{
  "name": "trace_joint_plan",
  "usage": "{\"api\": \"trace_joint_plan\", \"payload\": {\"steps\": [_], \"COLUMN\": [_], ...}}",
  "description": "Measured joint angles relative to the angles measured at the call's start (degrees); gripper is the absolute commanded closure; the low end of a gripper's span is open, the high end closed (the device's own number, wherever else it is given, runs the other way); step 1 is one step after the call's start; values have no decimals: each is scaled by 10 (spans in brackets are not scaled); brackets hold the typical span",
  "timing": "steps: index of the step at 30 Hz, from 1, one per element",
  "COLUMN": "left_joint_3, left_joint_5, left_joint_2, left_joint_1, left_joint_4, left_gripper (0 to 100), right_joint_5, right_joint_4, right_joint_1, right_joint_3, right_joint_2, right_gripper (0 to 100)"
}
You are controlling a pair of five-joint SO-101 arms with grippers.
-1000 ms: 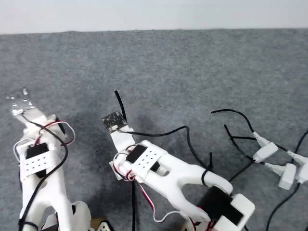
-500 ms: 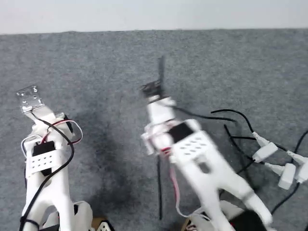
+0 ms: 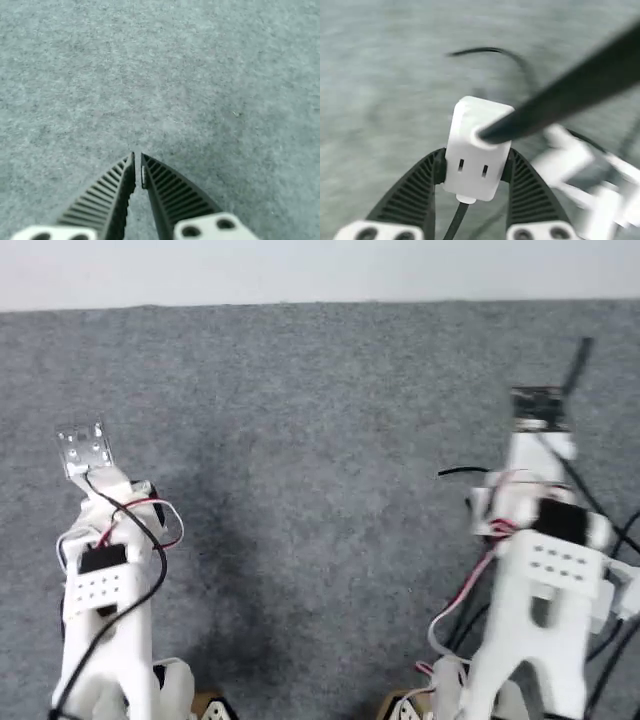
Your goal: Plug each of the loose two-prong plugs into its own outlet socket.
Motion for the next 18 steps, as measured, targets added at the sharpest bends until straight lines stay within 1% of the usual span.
{"api": "trace_joint_plan", "payload": {"steps": [5, 7, 9, 12, 14, 15, 16, 17, 18], "left_joint_3": [82, 120, 156, 204, 225, 231, 236, 239, 242], "left_joint_5": [-1, -23, -49, -65, -69, -70, -71, -71, -72], "left_joint_2": [-120, -178, -237, -333, -391, -419, -447, -470, -491], "left_joint_1": [25, 38, 47, 49, 49, 49, 50, 51, 51], "left_joint_4": [0, 0, 0, 0, 17, 30, 45, 61, 75], "left_gripper": [988, 988, 988, 988, 988, 988, 988, 988, 988], "right_joint_5": [65, 80, 84, 86, 86, 86, 82, 70, 60], "right_joint_4": [-68, -108, -152, -204, -215, -215, -215, -210, -198], "right_joint_1": [127, 171, 207, 238, 244, 244, 244, 243, 243], "right_joint_3": [0, 0, 0, 0, 0, 0, -1, -8, -17], "right_joint_2": [78, 120, 164, 222, 238, 239, 239, 239, 238], "right_gripper": [987, 986, 962, 839, 745, 714, 714, 741, 792]}}
